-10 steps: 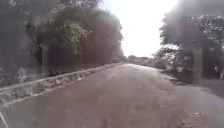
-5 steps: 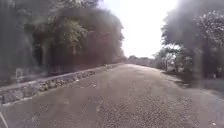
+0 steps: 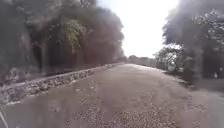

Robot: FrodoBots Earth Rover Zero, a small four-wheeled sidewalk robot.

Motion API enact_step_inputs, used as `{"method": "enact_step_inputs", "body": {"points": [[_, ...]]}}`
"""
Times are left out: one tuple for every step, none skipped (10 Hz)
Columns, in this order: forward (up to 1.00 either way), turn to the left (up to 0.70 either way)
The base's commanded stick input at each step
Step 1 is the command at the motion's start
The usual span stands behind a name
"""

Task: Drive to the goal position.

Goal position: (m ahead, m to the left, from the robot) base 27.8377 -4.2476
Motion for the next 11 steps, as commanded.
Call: {"method": "enact_step_inputs", "body": {"points": [[0.5, 0.0], [0.5, 0.0], [0.5, 0.0], [0.5, 0.0], [0.5, 0.0], [0.5, 0.0], [0.5, 0.0], [0.5, 0.0], [0.5, 0.0], [0.5, 0.0], [0.5, 0.0]]}}
